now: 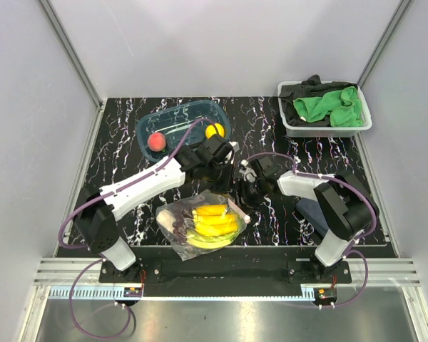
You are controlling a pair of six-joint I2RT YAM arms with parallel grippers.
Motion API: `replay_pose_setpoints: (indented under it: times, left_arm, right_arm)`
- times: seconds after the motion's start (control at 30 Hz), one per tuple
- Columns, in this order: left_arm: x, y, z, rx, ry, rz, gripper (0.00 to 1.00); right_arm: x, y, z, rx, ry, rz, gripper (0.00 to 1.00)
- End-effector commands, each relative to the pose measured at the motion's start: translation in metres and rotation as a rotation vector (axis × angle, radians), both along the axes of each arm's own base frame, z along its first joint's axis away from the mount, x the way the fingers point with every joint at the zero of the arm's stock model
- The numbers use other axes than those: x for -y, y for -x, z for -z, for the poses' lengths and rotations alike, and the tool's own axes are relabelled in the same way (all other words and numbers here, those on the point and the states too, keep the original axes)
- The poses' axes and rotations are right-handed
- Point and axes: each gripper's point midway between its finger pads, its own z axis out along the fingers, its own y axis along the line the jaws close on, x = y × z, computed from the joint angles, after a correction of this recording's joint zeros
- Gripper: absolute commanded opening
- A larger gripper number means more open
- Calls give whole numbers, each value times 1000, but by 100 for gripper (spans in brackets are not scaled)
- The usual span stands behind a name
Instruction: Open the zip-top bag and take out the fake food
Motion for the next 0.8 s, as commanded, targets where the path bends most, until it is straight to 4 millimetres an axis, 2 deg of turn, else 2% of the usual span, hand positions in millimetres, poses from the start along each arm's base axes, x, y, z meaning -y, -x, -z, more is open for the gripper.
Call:
replay_pose_setpoints:
  times: [0.0,0.13,0.23,0.4,0.5,0.53,0.6,0.7,0.77]
  left_arm:
    - [21,-2,-15,17,79,26,0]
    - [21,-1,-13,16,77,27,0]
    - [16,1,-11,21,66,15,0]
    - [7,3,-5,22,46,-7,0]
    - [5,4,-4,22,43,-12,0]
    - [4,4,-3,24,41,-16,0]
    - [3,5,-5,26,46,-17,0]
    - [3,8,-5,21,52,-16,0]
    - [2,10,-6,23,52,-16,0]
  right_arm:
    - [-9,5,1,1,-61,-9,62]
    - [-11,3,5,-5,-64,-9,56]
    - [-15,1,-12,5,-91,-6,49]
    - [-20,-4,-61,60,-148,9,33]
    - [-22,-8,-83,89,-168,11,21]
    - [-23,-10,-89,96,-173,8,13]
    - [-26,-14,-101,113,-184,9,7]
    - [-28,-23,-110,145,-175,22,1]
    - [-25,-25,-105,134,-129,21,0]
